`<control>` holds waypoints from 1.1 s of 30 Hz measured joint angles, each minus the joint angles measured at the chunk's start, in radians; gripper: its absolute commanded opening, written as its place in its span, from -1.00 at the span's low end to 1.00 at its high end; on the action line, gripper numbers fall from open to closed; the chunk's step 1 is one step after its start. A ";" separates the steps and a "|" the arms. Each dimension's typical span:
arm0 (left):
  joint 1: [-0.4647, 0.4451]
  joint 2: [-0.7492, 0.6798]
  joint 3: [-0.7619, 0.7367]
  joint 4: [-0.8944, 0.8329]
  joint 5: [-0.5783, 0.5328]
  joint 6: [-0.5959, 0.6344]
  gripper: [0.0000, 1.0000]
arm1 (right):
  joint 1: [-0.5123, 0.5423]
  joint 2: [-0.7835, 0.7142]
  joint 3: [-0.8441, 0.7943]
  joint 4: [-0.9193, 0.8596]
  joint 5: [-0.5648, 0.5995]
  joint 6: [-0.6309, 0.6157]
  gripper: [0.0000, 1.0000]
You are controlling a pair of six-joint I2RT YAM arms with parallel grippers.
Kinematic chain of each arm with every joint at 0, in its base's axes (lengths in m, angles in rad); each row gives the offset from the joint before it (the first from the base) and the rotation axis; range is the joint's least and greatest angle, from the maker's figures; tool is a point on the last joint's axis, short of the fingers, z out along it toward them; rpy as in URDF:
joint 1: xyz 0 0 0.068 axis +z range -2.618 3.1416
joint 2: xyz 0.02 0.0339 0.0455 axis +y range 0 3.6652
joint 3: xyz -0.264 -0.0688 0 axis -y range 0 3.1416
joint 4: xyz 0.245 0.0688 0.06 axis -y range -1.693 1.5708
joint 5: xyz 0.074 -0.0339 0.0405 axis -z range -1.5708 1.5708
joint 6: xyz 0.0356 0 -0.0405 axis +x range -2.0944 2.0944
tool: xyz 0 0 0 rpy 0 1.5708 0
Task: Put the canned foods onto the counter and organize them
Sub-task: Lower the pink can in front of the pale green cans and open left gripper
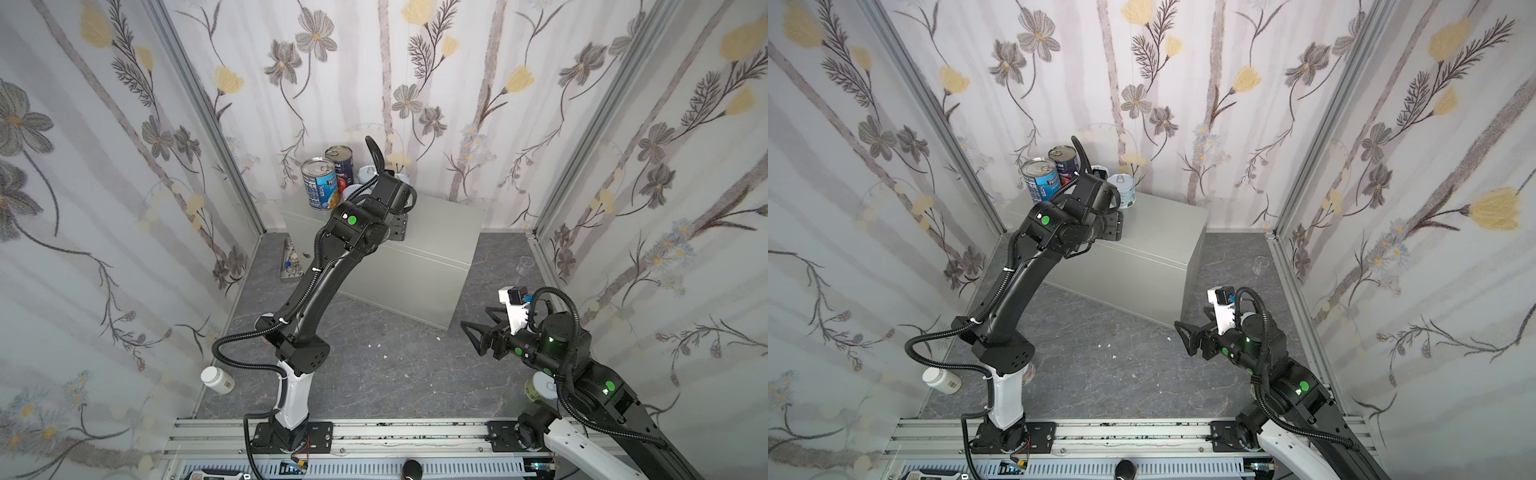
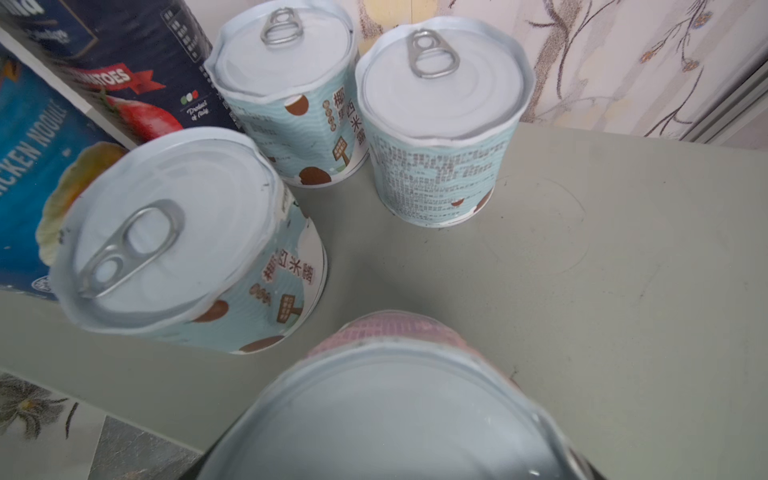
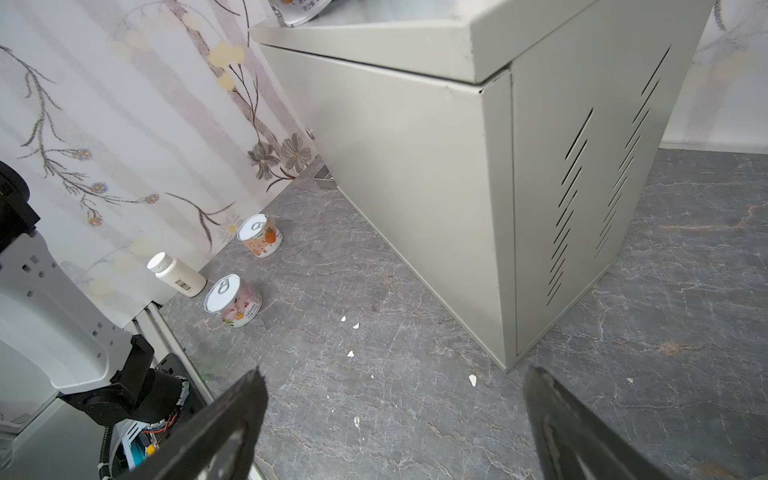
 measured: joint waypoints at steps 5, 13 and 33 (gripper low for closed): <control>0.006 0.016 0.002 0.041 0.008 0.021 0.47 | 0.000 0.002 -0.003 0.006 0.000 0.008 0.91; 0.010 0.025 0.002 0.065 0.002 0.050 0.68 | 0.001 -0.005 -0.031 0.006 0.001 0.026 0.88; 0.016 0.057 0.005 0.117 -0.041 0.077 0.61 | 0.003 -0.004 -0.033 0.008 -0.004 0.014 0.79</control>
